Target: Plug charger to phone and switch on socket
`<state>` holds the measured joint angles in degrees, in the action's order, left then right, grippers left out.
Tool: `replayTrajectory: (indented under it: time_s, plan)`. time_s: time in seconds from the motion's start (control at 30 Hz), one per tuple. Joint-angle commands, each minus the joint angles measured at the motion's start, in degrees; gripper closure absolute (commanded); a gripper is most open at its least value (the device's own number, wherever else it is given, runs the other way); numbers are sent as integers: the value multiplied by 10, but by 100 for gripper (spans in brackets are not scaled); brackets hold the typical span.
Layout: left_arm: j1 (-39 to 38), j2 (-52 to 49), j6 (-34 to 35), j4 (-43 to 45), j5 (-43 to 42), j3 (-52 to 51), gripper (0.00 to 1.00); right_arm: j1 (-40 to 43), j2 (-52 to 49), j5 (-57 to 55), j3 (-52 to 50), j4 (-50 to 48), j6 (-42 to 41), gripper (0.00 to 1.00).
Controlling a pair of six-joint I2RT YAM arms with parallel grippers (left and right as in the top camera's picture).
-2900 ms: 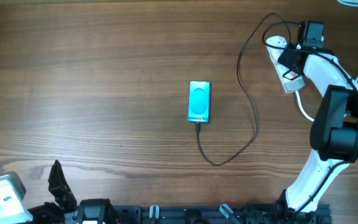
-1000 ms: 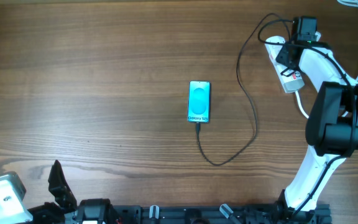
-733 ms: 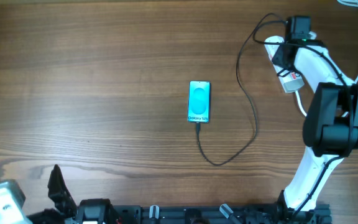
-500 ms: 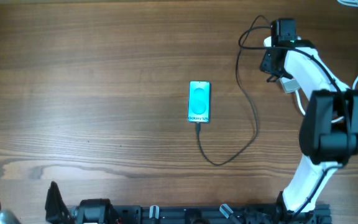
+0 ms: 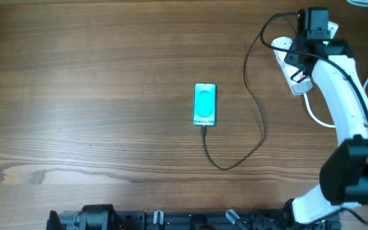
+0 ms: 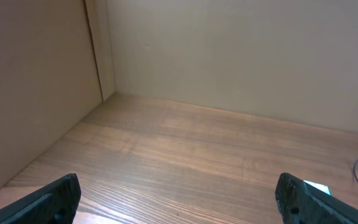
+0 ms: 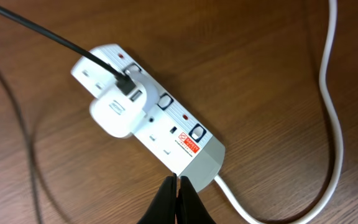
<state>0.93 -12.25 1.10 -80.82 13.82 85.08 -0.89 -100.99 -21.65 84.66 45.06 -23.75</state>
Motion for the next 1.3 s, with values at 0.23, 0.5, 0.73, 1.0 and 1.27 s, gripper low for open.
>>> replayTrajectory:
  time_s: [0.23,0.5,0.73,1.0,1.27]
  plan:
    - [4,4,-6,94,-61,-111,0,1,343,31,2,43,28,96]
    - [4,4,-5,423,-189,-332,0,1,538,63,2,89,28,95]
    - [4,4,-4,489,-195,-475,0,1,610,117,2,112,41,95]
    - [4,4,-5,374,-200,-495,0,1,622,129,2,160,41,79]
    - [4,3,-6,197,-200,-495,0,1,622,266,2,196,40,0]
